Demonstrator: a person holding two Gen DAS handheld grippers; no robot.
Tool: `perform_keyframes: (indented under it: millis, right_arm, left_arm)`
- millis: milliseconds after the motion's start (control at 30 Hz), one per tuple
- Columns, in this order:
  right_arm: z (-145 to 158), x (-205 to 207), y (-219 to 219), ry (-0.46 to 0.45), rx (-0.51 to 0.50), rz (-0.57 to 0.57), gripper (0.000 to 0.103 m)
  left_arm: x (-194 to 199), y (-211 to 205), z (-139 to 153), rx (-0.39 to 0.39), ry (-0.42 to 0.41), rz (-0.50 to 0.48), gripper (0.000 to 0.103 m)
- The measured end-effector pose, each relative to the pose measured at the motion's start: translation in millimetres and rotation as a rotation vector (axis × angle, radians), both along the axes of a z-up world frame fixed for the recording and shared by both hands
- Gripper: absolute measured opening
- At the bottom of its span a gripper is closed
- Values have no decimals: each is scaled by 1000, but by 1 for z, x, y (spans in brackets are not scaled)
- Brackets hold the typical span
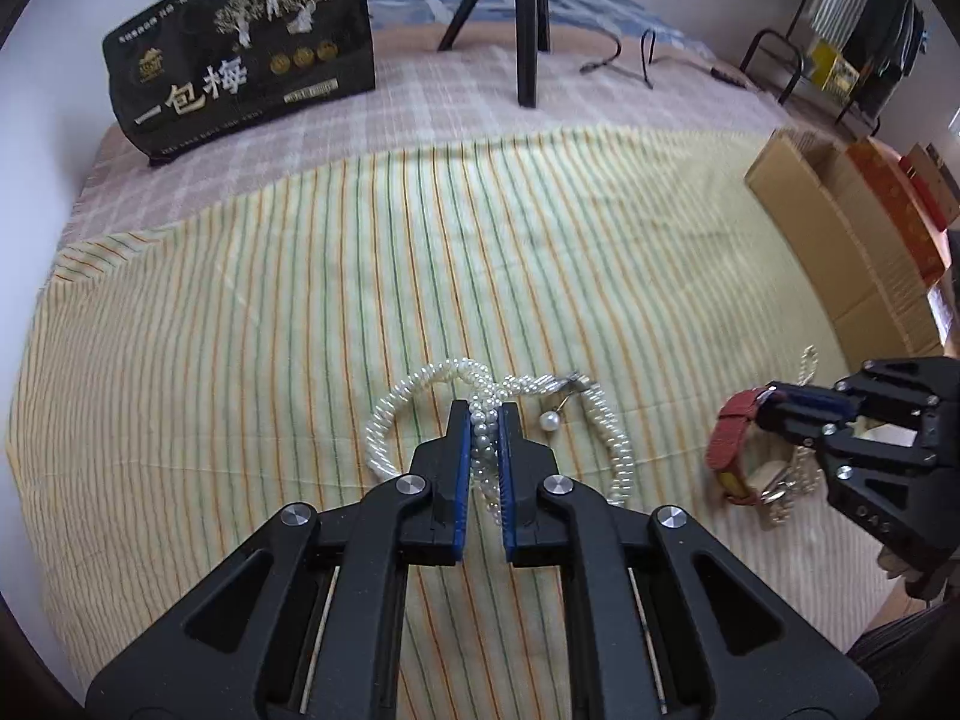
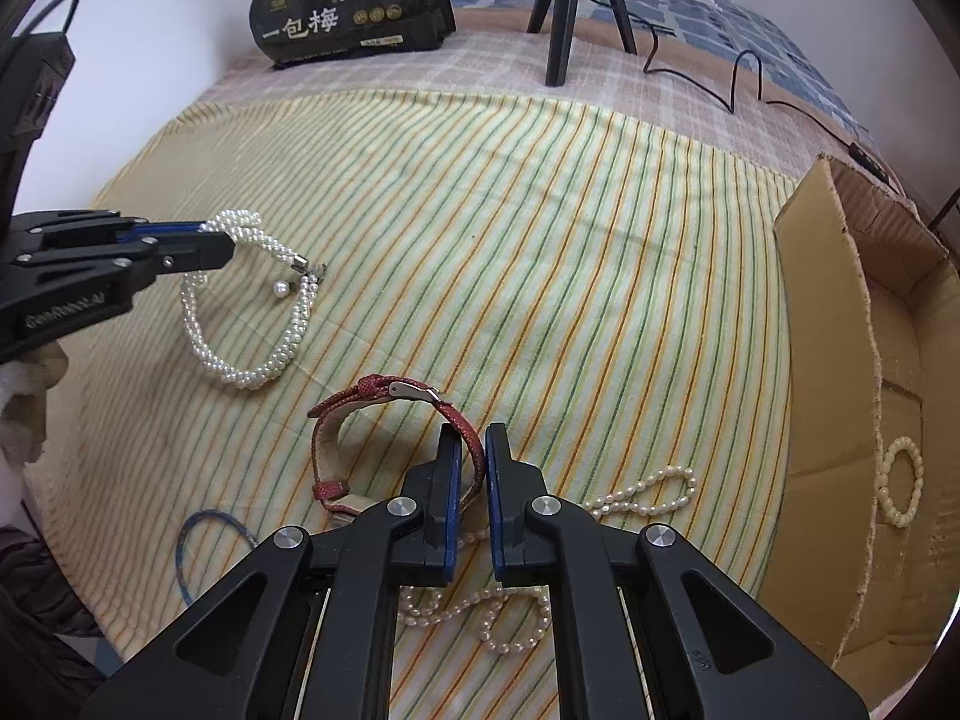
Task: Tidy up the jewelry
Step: 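Close left gripper on the pearl necklace while right gripper grasps the watch strap, then carry the necklace in left gripper and watch in right gripper over the box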
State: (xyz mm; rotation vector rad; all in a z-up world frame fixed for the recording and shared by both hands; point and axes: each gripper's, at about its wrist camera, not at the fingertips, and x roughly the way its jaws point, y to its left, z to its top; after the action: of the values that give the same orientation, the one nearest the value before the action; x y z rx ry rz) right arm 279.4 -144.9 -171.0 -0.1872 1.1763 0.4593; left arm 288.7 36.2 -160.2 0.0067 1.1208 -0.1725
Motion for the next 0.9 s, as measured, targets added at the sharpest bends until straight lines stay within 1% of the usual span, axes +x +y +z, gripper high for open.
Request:
perform_keyframes:
  millis: [133, 300, 600, 900]
  right_arm:
    - [12, -4, -1, -27, 19, -3, 6]
    - [26, -7, -3, -61, 35, -6, 6]
    - [54, -7, -20, -125, 62, -35, 6]
    - [78, 1, -65, -183, 80, -134, 6]
  left_arm:
    - [-8, 3, 23, -52, -40, 7, 6]
    - [-19, -2, 51, -93, -99, 1, 6]
    - [-23, -28, 80, -153, -164, -33, 6]
    - [-27, -67, 102, -209, -207, -95, 6]
